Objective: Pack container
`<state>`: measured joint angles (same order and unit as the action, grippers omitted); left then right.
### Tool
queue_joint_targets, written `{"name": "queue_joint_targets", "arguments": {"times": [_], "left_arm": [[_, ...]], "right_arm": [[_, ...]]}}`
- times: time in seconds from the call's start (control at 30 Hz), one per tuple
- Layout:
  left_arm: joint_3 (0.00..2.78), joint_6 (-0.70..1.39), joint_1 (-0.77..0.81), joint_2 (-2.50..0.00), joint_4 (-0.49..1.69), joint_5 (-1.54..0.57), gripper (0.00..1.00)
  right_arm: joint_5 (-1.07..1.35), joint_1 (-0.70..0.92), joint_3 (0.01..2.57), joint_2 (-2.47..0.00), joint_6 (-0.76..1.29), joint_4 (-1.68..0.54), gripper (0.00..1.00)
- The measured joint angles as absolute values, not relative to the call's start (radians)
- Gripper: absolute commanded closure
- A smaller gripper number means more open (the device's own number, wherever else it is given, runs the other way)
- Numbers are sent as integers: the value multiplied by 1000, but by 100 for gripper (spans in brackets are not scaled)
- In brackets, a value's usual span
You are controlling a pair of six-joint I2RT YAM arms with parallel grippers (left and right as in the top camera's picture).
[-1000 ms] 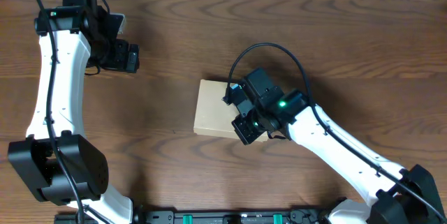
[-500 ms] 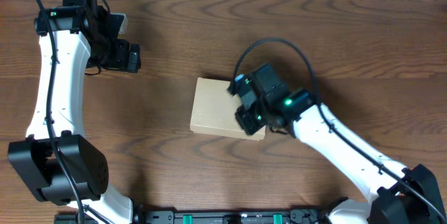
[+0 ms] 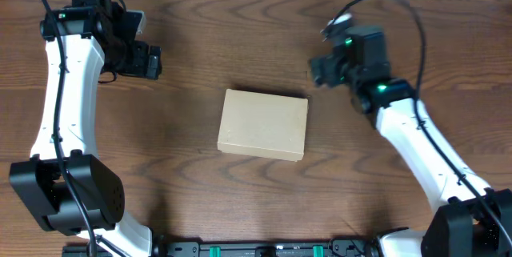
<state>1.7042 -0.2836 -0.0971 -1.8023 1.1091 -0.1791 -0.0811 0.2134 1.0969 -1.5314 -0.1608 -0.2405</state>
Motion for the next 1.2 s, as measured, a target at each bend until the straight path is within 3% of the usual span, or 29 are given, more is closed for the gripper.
{"name": "queue_joint_targets", "arguments": {"times": [0.3, 0.5, 0.7, 0.87, 1.0, 1.2], "left_arm": [[1685, -320, -81, -1776, 1043, -219, 4], [1433, -333, -58, -1488, 930, -256, 4], [1077, -315, -58, -1071, 786, -292, 4], [836, -283, -58, -828, 762, -333, 5], [723, -286, -58, -713, 742, -358, 5], [695, -299, -58, -651, 696, -382, 5]], "right_arm": [[-17, -20, 1097, -1531, -185, -287, 1], [4, -48, 991, -1470, -172, -308, 1], [7, -48, 699, -1167, -101, -295, 7], [39, -48, 477, -823, -35, -348, 2], [52, -47, 352, -604, -4, -459, 1], [56, -47, 311, -492, 9, -482, 1]]}}
